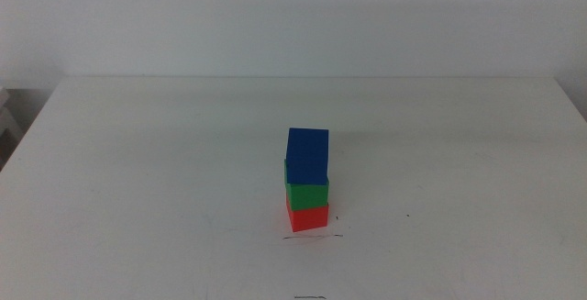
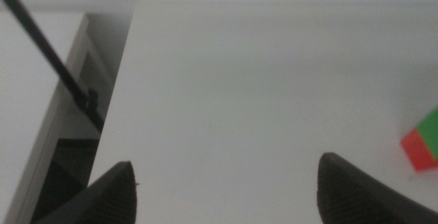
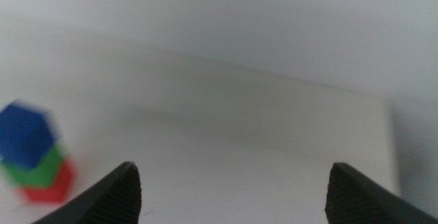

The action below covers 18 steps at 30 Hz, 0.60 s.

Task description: Stack red cubes first, then green, then blue cubes in a specific spot.

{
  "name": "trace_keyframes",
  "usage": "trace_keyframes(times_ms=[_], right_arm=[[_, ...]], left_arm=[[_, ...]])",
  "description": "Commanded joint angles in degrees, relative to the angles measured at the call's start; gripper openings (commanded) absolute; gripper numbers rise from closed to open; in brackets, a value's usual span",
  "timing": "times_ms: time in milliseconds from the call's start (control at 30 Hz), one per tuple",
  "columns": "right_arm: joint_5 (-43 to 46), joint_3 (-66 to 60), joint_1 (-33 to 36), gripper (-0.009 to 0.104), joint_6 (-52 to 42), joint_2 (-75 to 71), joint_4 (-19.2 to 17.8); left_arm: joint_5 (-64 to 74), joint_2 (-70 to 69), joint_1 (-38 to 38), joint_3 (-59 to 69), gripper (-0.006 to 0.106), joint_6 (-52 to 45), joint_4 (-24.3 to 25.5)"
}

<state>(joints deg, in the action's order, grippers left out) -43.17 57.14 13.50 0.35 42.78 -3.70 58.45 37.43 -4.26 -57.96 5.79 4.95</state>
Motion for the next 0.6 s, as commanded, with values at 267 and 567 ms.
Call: trace_keyframes(times_ms=[267, 567], right_arm=[[14.7, -5.7, -8.2, 0.083, -0.7, -12.6, -0.7], [29.2, -22.7, -8.9, 0.083, -0.7, -21.4, -0.7]], left_arm=[[-3.8, -20.5, -0.1, 16.9, 0.088, 0.0, 0.3], [-4.3, -23.4, -0.1, 17.6, 0.088, 0.0, 0.4]])
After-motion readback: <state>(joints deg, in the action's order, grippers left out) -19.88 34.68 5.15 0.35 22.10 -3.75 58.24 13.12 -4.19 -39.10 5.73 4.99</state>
